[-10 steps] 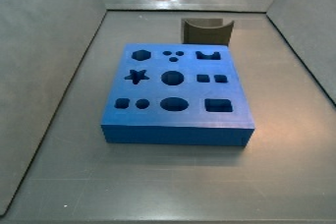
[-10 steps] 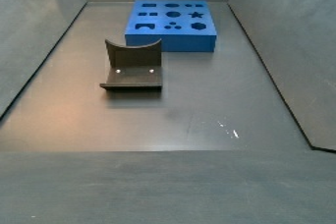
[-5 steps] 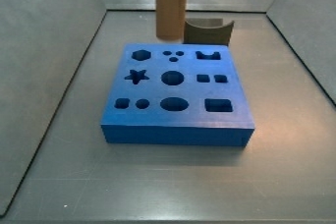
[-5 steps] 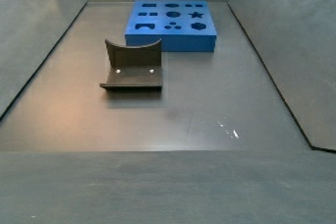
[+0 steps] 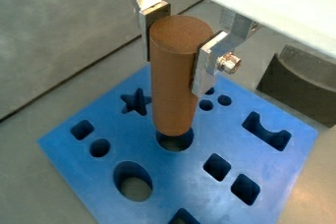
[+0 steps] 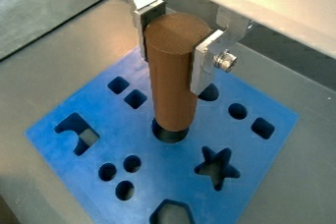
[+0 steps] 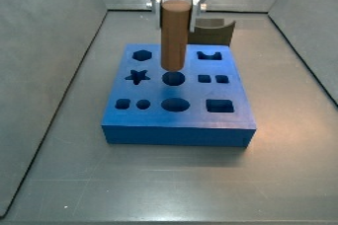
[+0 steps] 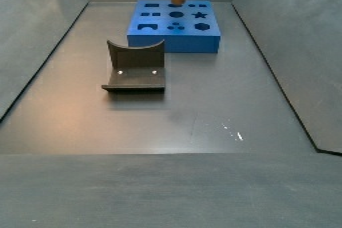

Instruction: Insert the round object.

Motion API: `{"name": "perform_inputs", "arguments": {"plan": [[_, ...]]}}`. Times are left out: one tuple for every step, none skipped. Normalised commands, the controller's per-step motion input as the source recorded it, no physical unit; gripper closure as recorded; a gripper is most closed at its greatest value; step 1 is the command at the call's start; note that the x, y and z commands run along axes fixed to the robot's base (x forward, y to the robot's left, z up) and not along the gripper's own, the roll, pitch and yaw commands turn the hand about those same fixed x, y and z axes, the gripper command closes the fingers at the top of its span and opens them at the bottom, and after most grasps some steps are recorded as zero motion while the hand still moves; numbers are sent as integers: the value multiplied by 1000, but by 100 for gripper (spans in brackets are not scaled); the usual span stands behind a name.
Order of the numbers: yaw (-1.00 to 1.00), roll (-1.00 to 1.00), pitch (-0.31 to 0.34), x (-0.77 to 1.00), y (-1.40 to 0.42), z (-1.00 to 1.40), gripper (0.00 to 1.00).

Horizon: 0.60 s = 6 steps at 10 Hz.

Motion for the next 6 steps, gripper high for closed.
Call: {"name": "perform_inputs", "arguments": {"plan": [[-69,-57,0,97,26,-346,100],[-57,-50,0,54,9,-326,100],[-83,-36,-3,77,0,-374,100],[-100,-21,0,83,0,-386,100],[-91,0,0,20,60,-311,100],[-80,0,0,0,86,-266,100]]}}
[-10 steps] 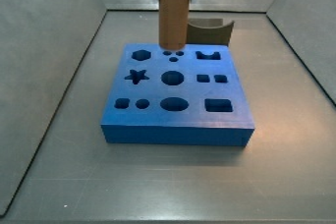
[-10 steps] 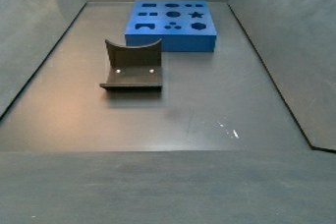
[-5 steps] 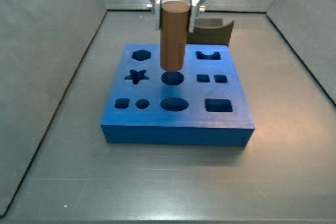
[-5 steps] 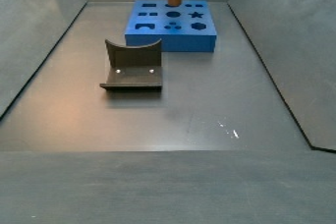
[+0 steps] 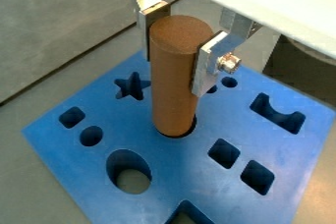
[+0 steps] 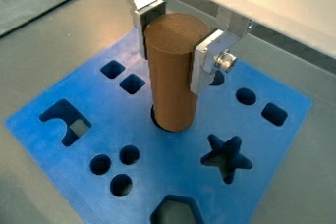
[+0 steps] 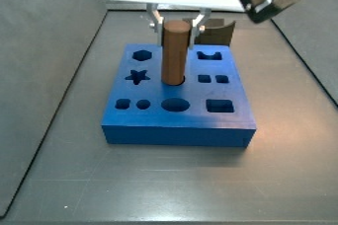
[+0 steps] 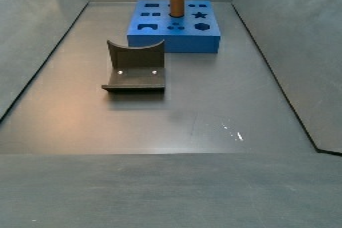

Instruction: Insert the round object.

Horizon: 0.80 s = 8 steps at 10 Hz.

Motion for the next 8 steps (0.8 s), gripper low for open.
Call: {"name": "perform_inputs", "arguments": {"plan": [[-77,0,0,31,83,-249,100],[-71,0,0,71,60,-306,100],[-83,-23,0,71,0,-406,100],[-106,-60,-47,103,0,-511,100],[-123,-41,-27,154,0,-474,100],[-114,-19,-19,100,0,-429,100],[-97,0,-31,20,0,-417,100],[-80,0,-64,0,0,-414,100]]}}
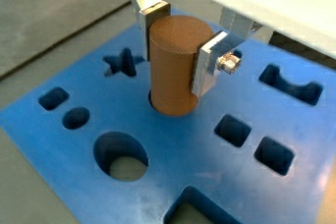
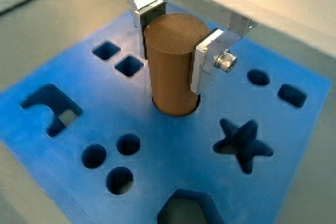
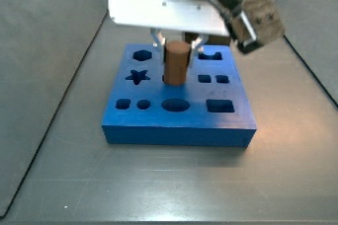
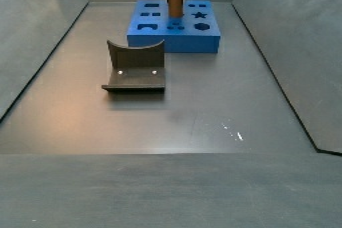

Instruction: Insert the round object.

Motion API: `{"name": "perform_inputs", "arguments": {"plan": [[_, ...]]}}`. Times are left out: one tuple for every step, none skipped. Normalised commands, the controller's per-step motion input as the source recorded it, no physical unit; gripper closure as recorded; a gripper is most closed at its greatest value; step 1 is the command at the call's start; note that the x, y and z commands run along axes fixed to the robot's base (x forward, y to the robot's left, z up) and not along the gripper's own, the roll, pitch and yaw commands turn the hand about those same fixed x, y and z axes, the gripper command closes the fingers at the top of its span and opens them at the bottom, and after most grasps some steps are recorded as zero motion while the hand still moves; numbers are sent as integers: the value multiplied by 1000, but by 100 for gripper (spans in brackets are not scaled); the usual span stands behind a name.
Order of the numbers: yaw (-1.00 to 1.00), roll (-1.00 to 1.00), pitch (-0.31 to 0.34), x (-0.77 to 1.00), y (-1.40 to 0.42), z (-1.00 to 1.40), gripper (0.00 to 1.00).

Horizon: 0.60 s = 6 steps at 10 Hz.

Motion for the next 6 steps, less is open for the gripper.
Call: {"name": "perform_inputs", "arguments": {"plan": [[-37,0,-64,0,0,-343,100],[-11,0,-41,0,-14,-274,100],[0,6,-29,0,-37,-246,100],[0,34,-27,0,-29,-274,100],[0,0,-53,0,0,-86,100],[0,0,0,0,0,0,100]]}}
